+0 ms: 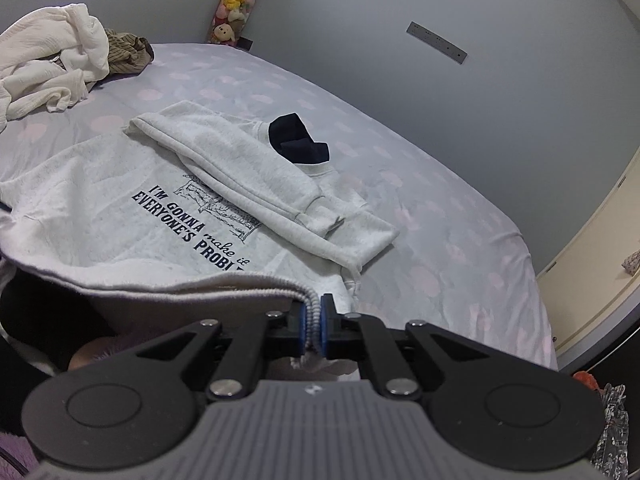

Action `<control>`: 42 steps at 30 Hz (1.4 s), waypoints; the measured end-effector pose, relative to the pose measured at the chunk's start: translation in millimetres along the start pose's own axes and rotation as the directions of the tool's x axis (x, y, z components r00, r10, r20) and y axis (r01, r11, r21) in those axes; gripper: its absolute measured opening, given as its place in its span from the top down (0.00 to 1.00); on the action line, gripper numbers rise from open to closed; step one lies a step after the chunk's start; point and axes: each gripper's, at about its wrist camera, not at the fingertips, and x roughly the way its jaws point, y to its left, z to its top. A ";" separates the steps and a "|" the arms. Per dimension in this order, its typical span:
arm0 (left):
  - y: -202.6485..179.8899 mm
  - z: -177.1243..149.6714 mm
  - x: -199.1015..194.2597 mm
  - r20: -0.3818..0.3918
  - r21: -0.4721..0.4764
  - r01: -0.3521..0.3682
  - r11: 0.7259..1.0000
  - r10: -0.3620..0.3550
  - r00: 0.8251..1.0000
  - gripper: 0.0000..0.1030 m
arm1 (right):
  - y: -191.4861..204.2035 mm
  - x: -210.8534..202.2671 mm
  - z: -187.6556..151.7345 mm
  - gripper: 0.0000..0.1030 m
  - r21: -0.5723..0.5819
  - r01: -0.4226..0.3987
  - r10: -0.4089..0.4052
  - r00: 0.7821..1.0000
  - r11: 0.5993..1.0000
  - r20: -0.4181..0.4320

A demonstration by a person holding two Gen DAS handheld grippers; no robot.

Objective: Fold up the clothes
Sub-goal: 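Lift the hem with both grippers and fold it over toward the collar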

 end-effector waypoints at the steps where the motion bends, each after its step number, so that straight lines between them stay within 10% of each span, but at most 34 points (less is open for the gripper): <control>1: 5.8 -0.9 0.1 0.000 -0.025 0.005 1.000 -0.005 1.000 0.58 | 0.0 -0.8 -1.7 0.93 -0.001 -0.002 0.002 1.000 1.000 -0.001; 7: 43.6 -10.2 -14.3 0.064 -0.184 0.044 0.982 -0.033 0.997 0.95 | 1.2 -9.9 -16.6 0.93 -0.003 -0.017 0.017 1.000 1.000 -0.009; 17: 89.0 1.6 -77.1 0.237 -0.237 -0.136 0.962 0.193 0.952 0.96 | -12.5 -31.0 -16.7 0.93 0.006 0.006 -0.006 1.000 1.000 0.028; 32: 205.1 91.1 -74.9 0.290 -0.265 -0.249 0.932 0.323 0.901 0.96 | -83.2 23.8 77.9 0.93 0.003 0.092 -0.092 0.991 0.996 0.096; 42: 289.6 151.7 -22.8 0.231 -0.237 -0.233 0.943 0.288 0.929 0.96 | -143.1 114.4 144.5 0.93 0.093 0.061 -0.072 0.990 0.994 0.120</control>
